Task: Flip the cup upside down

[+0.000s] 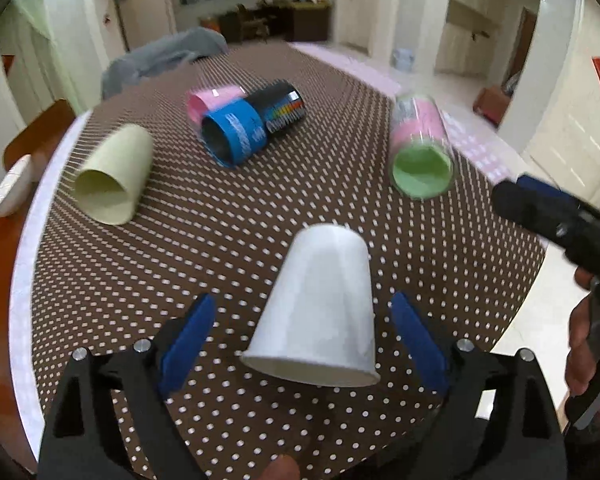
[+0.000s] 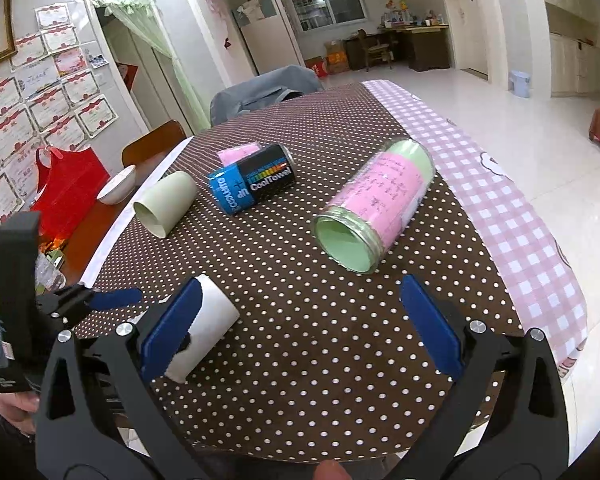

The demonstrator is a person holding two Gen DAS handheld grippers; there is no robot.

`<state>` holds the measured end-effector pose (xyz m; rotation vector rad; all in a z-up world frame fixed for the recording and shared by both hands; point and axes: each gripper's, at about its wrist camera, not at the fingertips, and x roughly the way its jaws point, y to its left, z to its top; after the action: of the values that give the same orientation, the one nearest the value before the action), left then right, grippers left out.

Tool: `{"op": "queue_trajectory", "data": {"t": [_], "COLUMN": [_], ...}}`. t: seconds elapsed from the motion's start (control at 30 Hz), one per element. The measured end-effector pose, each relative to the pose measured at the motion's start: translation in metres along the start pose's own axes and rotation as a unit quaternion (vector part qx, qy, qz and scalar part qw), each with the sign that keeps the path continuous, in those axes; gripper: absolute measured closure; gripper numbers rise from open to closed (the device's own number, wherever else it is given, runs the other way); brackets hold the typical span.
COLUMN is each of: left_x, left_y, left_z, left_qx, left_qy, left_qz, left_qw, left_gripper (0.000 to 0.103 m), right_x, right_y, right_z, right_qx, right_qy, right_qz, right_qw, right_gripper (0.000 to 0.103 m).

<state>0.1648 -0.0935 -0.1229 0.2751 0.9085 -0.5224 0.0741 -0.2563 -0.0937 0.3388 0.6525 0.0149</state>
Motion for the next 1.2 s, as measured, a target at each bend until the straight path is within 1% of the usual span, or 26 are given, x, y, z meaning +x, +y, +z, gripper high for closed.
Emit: {"op": "queue_trajectory", "data": {"t": [0.23, 0.37, 0.43, 0.6, 0.7, 0.77, 0.87, 0.97, 1.03, 1.2], "left_x": [-0.044, -0.068, -0.081, -0.113, -0.132, -0.147, -0.165, -0.184, -0.193, -0.209], "left_y": [0.010, 0.019, 0.022, 0.018, 0.013, 0.009, 0.005, 0.000, -0.002, -0.006], "left_z": [-0.010, -0.018, -0.024, -0.037, -0.043, -0.048, -0.052, -0.058, -0.063, -0.072], "left_qx": [-0.041, -0.072, -0.089, -0.107, -0.109, -0.112, -0.119, -0.125, -0.127, -0.130], "left_qy": [-0.060, -0.095, -0.114, -0.156, -0.188, -0.213, -0.237, -0.262, -0.273, -0.290], "left_qz": [0.027, 0.052, 0.065, 0.105, 0.134, 0.155, 0.171, 0.196, 0.206, 0.222], "left_qw": [0.9970, 0.9915, 0.9874, 0.9763, 0.9668, 0.9581, 0.9488, 0.9367, 0.9311, 0.9219], "left_gripper": [0.015, 0.015, 0.015, 0.015, 0.015, 0.015, 0.015, 0.015, 0.014, 0.014], "right_x": [-0.008, -0.016, -0.020, -0.037, -0.049, -0.058, -0.073, -0.087, -0.094, -0.104], "right_y": [0.016, 0.026, 0.030, 0.044, 0.054, 0.060, 0.071, 0.079, 0.082, 0.088], "right_z": [0.004, 0.005, 0.005, 0.005, 0.004, 0.003, 0.001, -0.001, -0.002, -0.003], "right_qx": [-0.013, -0.022, -0.026, -0.038, -0.049, -0.057, -0.070, -0.081, -0.085, -0.088], "right_qy": [-0.012, -0.020, -0.025, -0.043, -0.058, -0.068, -0.088, -0.107, -0.116, -0.126], "right_qz": [0.010, 0.015, 0.016, 0.021, 0.020, 0.020, 0.020, 0.019, 0.018, 0.022], "right_qw": [1.000, 0.999, 0.999, 0.998, 0.997, 0.996, 0.993, 0.991, 0.989, 0.988], "right_gripper": [0.006, 0.006, 0.006, 0.006, 0.006, 0.006, 0.006, 0.006, 0.006, 0.006]}}
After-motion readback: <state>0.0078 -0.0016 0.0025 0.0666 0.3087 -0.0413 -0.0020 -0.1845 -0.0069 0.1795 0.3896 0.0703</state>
